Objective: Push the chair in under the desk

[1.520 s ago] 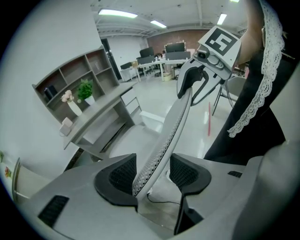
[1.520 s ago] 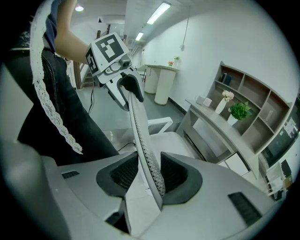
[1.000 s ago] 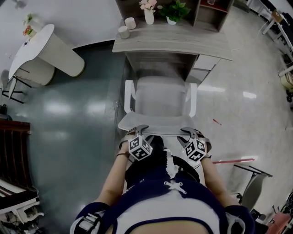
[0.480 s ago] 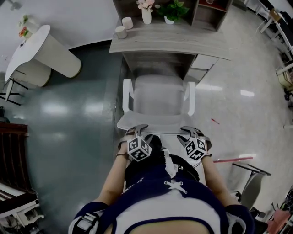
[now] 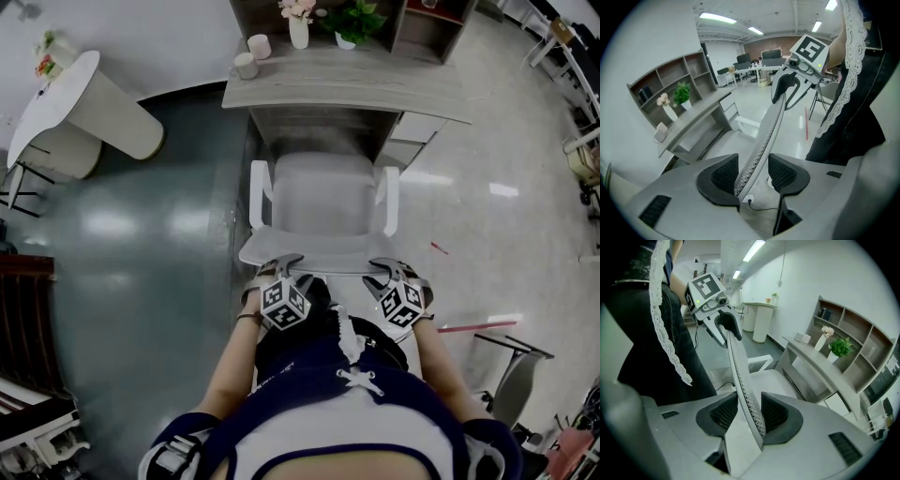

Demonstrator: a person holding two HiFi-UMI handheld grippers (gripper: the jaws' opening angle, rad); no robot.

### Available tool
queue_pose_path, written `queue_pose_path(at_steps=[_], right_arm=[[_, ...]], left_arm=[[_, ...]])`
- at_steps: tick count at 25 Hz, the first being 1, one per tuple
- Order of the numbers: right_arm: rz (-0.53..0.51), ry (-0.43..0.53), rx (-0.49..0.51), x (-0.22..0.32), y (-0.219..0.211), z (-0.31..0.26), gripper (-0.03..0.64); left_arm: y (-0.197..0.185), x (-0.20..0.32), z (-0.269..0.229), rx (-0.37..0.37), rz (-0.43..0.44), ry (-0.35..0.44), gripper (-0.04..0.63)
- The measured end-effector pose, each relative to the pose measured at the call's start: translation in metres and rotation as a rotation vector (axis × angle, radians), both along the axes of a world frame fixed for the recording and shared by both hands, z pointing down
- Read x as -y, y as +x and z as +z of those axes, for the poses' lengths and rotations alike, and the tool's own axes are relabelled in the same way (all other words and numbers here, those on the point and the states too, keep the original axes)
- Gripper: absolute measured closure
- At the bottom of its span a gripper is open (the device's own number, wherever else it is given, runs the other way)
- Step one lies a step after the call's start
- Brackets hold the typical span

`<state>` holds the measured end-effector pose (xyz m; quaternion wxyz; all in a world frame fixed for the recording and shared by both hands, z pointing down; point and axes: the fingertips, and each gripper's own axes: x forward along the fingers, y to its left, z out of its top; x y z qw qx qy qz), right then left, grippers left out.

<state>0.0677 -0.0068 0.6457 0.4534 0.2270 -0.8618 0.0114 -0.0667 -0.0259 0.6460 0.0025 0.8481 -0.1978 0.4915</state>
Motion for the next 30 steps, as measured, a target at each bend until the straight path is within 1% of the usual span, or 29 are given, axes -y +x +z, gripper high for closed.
queue_pose_path(at_steps=[15,17,22,30], right_arm=[[0.006,0.012,0.002,0.011,-0.004,0.001,0.479],[0.011,0.013,0.004,0.014,-0.006,0.000,0.479],[0.019,0.008,0.006,0.019,-0.011,0.000,0.479],[0.028,0.019,0.006,0.032,-0.021,0.001,0.479]], left_arm=[[-0.004,0.012,0.000,-0.003,0.024,0.019,0.393],[-0.005,0.015,0.000,0.001,0.031,0.011,0.394],[-0.010,0.023,0.001,0.016,0.059,-0.039,0.402],[-0.020,0.038,0.002,0.018,0.074,-0.031,0.402]])
